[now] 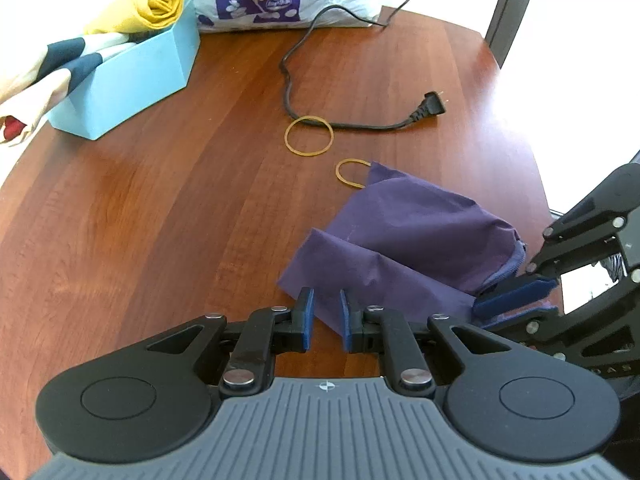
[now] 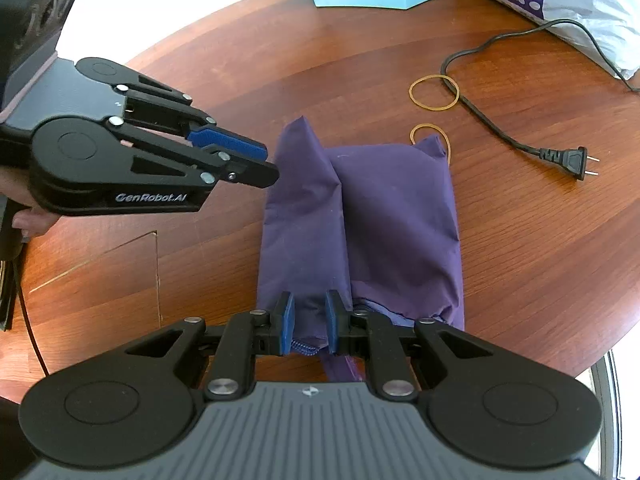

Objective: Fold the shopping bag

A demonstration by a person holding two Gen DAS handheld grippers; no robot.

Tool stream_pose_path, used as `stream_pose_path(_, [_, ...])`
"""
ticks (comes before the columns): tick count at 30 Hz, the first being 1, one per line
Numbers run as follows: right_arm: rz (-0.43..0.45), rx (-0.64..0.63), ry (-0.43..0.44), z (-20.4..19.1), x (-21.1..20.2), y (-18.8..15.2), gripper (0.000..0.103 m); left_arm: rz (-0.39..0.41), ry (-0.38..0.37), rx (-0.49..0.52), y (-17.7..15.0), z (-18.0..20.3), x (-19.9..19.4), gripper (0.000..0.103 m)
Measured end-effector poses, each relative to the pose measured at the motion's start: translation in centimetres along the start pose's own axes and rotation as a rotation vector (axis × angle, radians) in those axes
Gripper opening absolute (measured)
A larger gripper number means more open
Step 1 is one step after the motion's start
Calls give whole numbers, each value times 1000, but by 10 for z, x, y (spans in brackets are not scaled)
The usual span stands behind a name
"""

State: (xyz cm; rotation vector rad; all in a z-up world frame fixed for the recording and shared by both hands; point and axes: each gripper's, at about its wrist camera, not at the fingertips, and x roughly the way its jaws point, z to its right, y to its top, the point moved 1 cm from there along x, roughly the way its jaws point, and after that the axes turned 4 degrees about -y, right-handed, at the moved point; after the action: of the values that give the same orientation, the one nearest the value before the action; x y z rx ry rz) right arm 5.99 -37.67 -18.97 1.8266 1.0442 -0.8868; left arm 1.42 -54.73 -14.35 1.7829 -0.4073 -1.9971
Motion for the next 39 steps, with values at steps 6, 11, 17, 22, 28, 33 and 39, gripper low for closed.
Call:
stream_pose_path(6, [-10,-27,8,-3,2,2,18,47,-5,7,17,5,5,13])
stream_pose_path(11, [-24,-29,24,2,4,3,18,0,-14,13,25,-1,27,10])
stream_pose_path(17, [-37,-29,40,10,7,7,22,-28,-35,14,23,-7,41,8])
stream_pose_path(22, [-61,-32,54,15,11,12,31,-24,-5,22,20,-2,43,8])
stream_pose_path(28, [-83,-110,63,14,12,16,31,-31,46,-26,8,-3,36,8])
stream_pose_path(33, [-99,-200,58,12,13,22,32,-35,92,-106,-17,-5,20,8])
stream_pose_path(39, [-116,-293,57,7,15,29,33,-39,123,-216,-46,-4,1,8])
